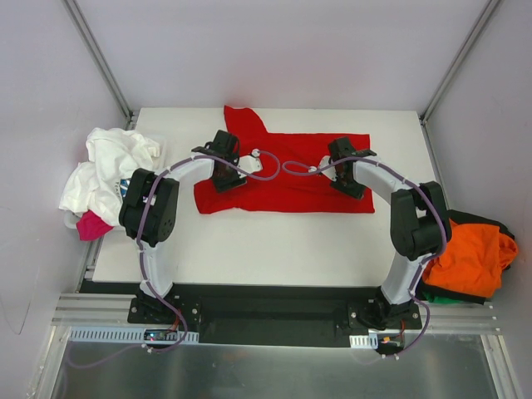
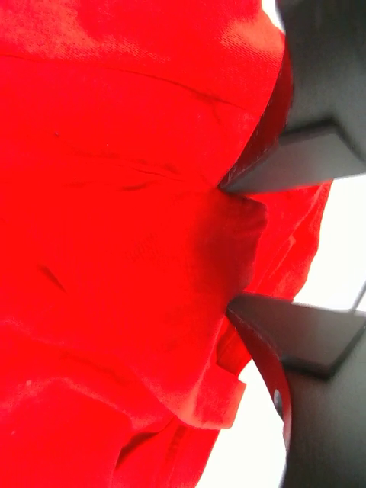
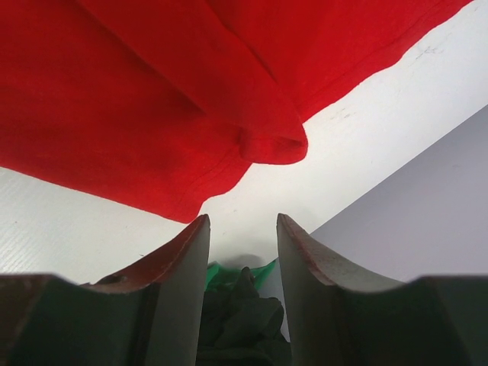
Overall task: Fold and stack the t-shirts
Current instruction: Fold the flattened tshirt in 1/3 of the way
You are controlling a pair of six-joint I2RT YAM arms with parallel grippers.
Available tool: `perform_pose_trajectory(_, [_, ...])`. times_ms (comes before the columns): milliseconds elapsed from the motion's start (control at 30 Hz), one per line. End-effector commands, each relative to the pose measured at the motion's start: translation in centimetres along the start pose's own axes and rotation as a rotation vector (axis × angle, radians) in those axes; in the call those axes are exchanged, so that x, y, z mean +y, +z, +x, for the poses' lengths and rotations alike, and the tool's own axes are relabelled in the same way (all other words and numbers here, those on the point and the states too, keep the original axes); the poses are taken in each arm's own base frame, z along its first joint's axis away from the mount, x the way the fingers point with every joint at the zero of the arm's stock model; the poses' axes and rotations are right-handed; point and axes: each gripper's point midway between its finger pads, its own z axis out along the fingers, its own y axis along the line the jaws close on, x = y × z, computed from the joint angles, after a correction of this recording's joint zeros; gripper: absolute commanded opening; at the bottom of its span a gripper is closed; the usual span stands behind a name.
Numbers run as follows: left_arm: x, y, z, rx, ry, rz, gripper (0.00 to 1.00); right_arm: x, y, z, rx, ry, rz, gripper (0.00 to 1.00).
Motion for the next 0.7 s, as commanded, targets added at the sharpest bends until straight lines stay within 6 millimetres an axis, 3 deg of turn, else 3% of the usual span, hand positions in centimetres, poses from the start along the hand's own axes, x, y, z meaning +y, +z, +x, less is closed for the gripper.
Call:
perform_pose_trajectory(0, [1.5, -0.5, -1.4, -0.054, -0.008, -0.012, 0.47, -0.4, -1.2, 0.2, -0.026, 0.024, 0.009, 0.43])
perform_pose_trajectory(233, [1.7, -0.1, -1.6, -0.052, -0.007, -0.011, 0.25, -0.3, -1.2, 0.4, -0.028, 0.022, 0.011, 0.43])
perform_pose_trajectory(367, [1.8, 0.0, -1.6, -0.052, -0.013, -0.013, 0.0, -0.2, -1.2, 0.4, -0.027, 0.022, 0.008, 0.42])
perform_pose_trajectory(667, [4.3, -0.7, -4.4, -0.119, -0.042, -0.058, 0.0, 0.0, -1.0, 0.6, -0.018, 0.026, 0.008, 0.42])
